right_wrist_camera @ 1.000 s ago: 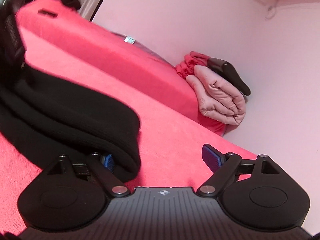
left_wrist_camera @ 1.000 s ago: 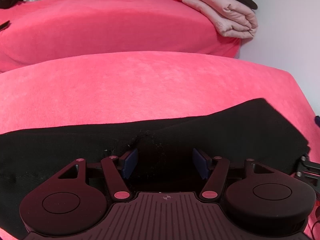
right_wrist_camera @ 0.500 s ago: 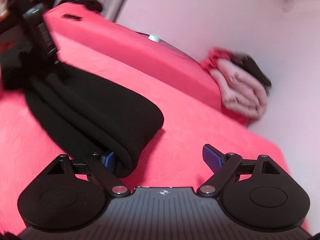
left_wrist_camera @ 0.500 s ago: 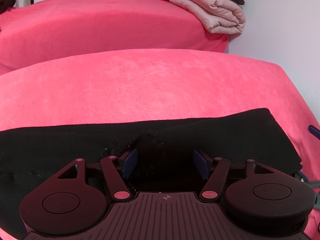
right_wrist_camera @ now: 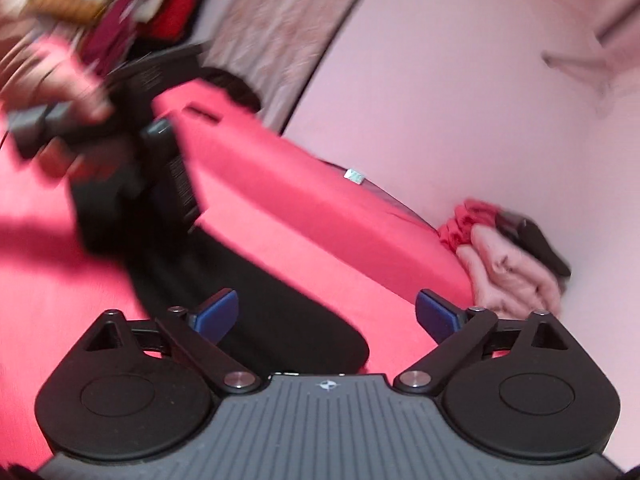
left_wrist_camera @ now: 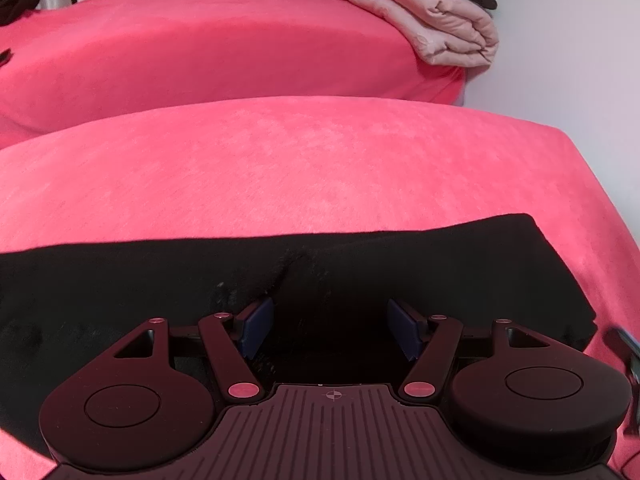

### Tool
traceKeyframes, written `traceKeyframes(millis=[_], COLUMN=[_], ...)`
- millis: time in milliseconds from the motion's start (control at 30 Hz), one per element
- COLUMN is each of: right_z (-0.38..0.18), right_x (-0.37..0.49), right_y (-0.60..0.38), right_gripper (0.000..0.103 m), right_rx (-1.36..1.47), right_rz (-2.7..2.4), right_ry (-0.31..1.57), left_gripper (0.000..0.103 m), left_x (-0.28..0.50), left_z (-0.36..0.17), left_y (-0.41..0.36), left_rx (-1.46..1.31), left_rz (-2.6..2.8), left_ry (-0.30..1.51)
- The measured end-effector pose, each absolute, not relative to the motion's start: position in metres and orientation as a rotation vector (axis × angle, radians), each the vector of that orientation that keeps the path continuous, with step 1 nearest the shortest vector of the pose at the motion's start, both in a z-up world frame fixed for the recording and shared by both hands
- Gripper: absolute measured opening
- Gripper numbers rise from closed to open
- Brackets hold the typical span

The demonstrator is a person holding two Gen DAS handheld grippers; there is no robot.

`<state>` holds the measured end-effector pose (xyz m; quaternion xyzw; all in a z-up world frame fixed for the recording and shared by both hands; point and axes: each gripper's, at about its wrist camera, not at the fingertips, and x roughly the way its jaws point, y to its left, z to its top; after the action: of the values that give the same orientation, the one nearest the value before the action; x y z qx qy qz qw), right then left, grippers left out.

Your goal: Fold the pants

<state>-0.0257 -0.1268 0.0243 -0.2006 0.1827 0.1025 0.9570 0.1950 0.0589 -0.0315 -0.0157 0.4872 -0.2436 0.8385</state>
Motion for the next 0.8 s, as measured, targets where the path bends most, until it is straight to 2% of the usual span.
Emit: traceKeyframes(millis=[133,267,367,600,800], right_z=[0.018,-0.002,0.001,0.052,0.093], right_x=[-0.004,0.005,-0.005,0.004,0.069], right_y=[-0.133,-0.146,-0.156,-0.177,-0.157], right_gripper=[0.097,0.097,0.097,0.097,0.097], right_rx=[-0.325,-0.314,-0.331,-0.305,-0.179], right_rz=[0.206,0.208,0.225,0.346,0.562], right_ry=[0.464,0.641,0.678,0.683,0.729], left_gripper=[0.103,0.103,0.103,0.103,0.103], left_x=[0.187,0.182,0.177,0.158,0.134], left_z=[-0.032,-0.033,-0.032,-0.029,-0.028], left_y=[0.068,0.074,0.084,0.127,0.189], left_rx=[-0.056,-0.065,-0.097,-0.17,-0.308], left_rz=[-0.517,-0.507,-0.506,-0.383,-0.205], left_ry=[1.03,1.028,1.028,1.032,1.017])
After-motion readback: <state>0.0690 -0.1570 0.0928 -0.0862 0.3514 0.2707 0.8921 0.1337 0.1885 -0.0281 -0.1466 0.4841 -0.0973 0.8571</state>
